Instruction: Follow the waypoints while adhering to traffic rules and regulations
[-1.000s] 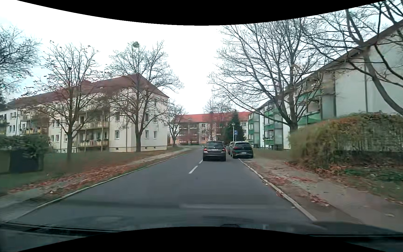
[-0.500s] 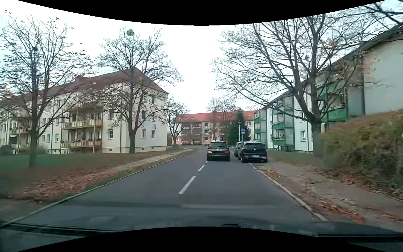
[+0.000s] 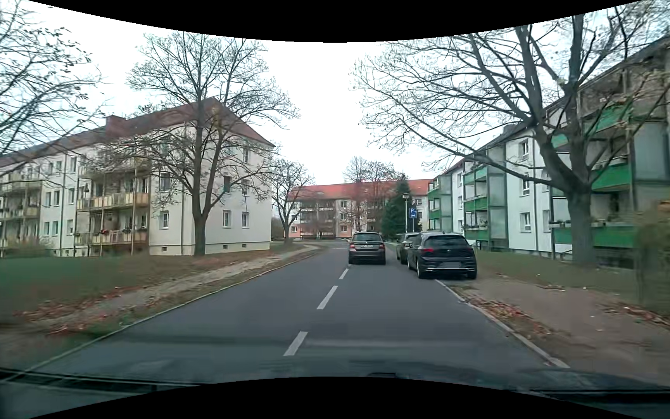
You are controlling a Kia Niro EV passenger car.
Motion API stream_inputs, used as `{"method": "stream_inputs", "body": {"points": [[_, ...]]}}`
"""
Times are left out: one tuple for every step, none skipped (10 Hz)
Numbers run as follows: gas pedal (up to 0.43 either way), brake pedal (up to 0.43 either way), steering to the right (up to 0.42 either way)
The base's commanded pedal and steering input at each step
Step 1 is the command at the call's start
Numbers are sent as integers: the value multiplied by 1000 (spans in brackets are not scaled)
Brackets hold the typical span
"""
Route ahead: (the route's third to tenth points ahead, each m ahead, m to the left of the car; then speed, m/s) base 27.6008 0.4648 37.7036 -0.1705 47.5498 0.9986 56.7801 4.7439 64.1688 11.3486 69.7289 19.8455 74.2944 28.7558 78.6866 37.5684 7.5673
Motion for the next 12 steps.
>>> {"method": "stream_inputs", "body": {"points": [[197, 0, 6], [197, 0, 6], [197, 0, 6], [197, 0, 6], [197, 0, 6], [197, 0, 6], [197, 0, 7], [197, 0, 9], [197, 0, 9], [197, 0, 9], [197, 0, 10], [197, 0, 10]]}}
